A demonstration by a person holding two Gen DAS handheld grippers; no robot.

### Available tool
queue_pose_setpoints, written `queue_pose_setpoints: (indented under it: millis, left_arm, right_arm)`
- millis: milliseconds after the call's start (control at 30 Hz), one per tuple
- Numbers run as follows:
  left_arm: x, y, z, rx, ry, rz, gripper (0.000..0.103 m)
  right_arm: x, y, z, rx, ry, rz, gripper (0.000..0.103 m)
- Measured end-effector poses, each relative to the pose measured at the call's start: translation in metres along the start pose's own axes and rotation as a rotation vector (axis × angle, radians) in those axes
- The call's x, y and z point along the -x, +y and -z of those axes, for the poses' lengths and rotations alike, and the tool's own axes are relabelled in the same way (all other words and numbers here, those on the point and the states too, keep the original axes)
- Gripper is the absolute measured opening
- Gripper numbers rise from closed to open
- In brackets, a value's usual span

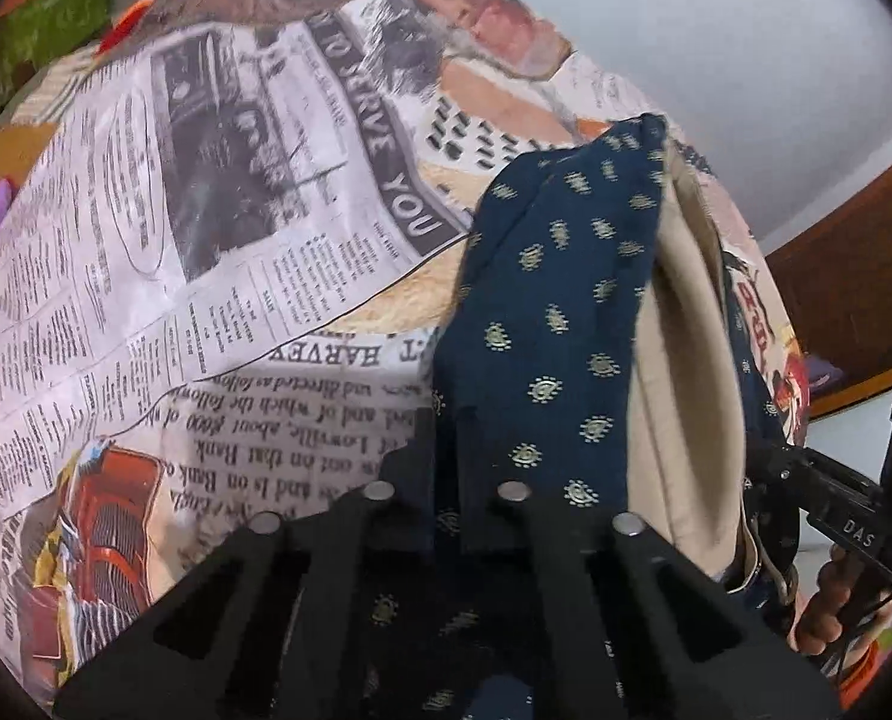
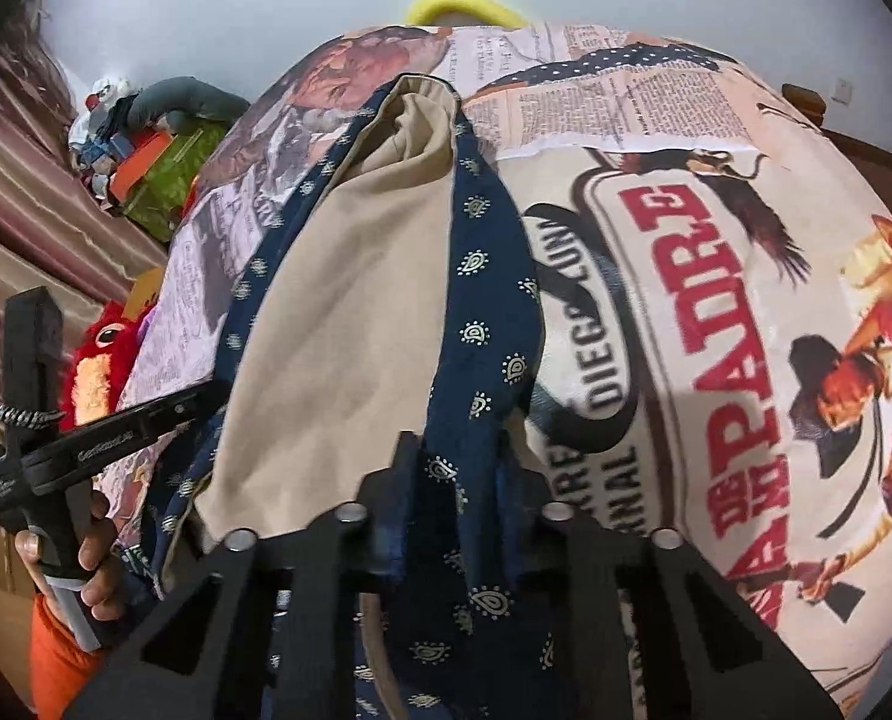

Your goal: Fold large clothes

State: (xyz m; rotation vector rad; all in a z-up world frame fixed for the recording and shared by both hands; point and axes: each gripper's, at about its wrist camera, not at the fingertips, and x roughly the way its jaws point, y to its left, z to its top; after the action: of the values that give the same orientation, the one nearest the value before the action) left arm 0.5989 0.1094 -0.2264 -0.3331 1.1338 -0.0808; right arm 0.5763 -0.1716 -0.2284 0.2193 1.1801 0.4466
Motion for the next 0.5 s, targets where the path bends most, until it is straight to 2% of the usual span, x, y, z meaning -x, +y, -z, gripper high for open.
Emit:
queue_pose_setpoints:
  millis: [233,333,500]
  left_arm:
    - [0.051,-0.018,0.024,-0.086,-0.068,0.025,0.002]
    - [0.078,-0.02,0.04,-0.128,-0.085,0.031,0.002]
    - [0.115,-0.023,0.083,-0.197,-0.071,0.033,0.002]
  right_arm:
    - [0.04,0.035,0.013,0.132,-0.057,-0.017,0.009]
    - [0.064,0.053,0.032,0.212,-0.073,-0.001,0.009]
    - [0.098,0.073,0.073,0.297,-0.071,0.002,0.009]
